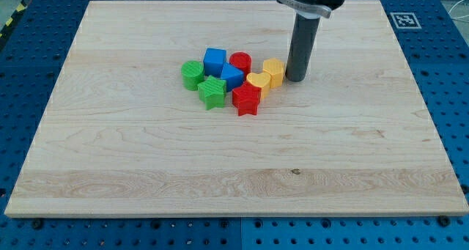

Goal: Push the red circle along with the blue triangle and green star down a bit

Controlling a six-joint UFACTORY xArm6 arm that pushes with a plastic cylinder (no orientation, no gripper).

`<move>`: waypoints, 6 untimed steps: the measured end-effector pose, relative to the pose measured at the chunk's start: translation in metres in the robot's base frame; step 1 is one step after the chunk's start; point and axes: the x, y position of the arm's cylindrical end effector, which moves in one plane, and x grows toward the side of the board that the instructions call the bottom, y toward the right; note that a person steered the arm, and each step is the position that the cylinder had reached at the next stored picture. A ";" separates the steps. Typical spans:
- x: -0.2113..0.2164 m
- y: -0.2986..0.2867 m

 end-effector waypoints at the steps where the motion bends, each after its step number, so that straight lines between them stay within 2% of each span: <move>1: -0.007 -0.013; 3: -0.020 -0.027; 4: -0.064 -0.040; 6: -0.048 -0.078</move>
